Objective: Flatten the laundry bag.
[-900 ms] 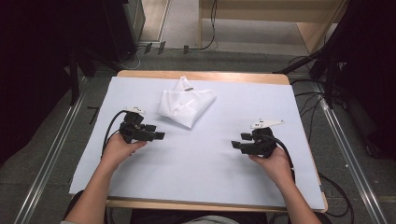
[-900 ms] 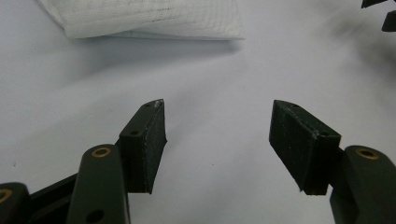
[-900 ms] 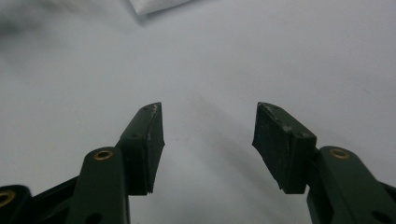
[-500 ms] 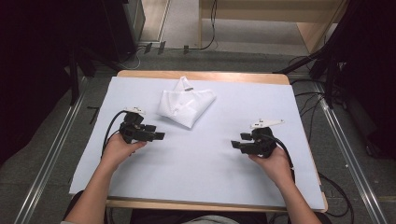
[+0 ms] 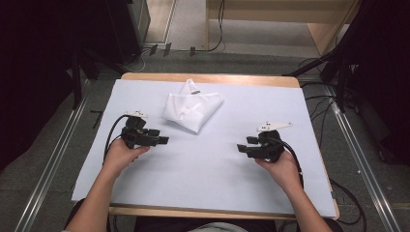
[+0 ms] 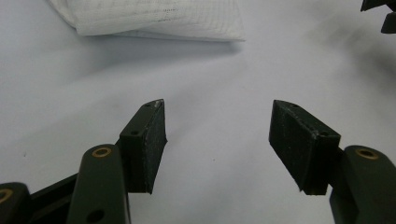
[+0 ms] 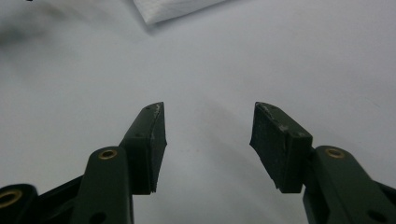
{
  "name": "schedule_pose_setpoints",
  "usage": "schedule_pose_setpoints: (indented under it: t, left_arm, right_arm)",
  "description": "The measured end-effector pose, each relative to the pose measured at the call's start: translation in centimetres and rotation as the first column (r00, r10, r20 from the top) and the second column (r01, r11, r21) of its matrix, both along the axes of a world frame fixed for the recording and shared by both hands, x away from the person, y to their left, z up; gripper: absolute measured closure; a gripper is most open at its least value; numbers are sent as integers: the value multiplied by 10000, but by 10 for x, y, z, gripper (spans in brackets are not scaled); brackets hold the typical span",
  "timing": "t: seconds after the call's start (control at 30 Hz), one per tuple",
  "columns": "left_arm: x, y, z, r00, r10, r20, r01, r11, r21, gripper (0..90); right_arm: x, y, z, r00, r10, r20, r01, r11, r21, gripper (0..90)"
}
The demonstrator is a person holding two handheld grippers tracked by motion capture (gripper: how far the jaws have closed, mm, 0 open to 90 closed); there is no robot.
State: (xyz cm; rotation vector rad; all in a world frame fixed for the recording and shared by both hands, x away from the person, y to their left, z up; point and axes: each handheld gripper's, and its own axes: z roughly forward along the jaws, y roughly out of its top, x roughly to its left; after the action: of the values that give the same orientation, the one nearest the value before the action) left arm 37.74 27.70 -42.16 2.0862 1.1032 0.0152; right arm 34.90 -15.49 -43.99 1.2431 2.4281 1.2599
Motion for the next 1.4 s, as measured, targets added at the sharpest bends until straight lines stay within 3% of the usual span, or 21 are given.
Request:
schedule_pose_setpoints:
  t: [0.6, 1.27, 1.4]
  left_arm:
    - [-12, 17, 11, 9994, 260, 208, -262, 9996, 93, 372]
    - [-11, 21, 13, 9997, 229, 131, -229, 9997, 8, 372]
    - [-10, 24, 11, 9992, 332, 206, -337, 9992, 225, 374]
  right_arm:
    - [9, 26, 15, 9978, 633, 170, -632, 9980, -70, 473]
    - [39, 57, 33, 9956, 938, 24, -938, 9955, -109, 518]
    - [46, 67, 33, 9944, 1054, 28, -1054, 9943, -166, 519]
